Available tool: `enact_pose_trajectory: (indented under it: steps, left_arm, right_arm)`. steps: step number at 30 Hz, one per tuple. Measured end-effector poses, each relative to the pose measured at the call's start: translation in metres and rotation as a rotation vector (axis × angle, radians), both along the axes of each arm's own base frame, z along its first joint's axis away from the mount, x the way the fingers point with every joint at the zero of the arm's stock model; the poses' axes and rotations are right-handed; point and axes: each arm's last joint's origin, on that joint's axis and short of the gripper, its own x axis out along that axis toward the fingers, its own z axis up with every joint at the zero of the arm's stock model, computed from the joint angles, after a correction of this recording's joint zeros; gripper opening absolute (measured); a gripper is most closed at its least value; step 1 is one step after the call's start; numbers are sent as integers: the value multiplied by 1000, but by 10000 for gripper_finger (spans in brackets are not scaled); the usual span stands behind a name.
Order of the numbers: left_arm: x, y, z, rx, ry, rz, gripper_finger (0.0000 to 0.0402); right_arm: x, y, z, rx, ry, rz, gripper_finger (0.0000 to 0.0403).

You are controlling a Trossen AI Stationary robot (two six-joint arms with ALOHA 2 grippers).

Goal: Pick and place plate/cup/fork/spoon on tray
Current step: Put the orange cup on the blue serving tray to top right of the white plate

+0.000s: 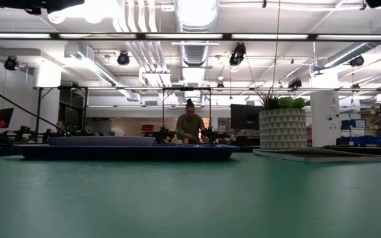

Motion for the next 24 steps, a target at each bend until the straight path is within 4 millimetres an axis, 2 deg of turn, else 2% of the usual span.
enact_pose_trajectory:
  steps: [13,24]
  left_arm:
    - [0,0,-1,2,4,0,56]
    - [0,0,-2,2,4,0,56]
  right_arm:
    - [-9,20,-13,-49,32,-23,114]
    - [-4,24,-25,-89,36,-17,24]
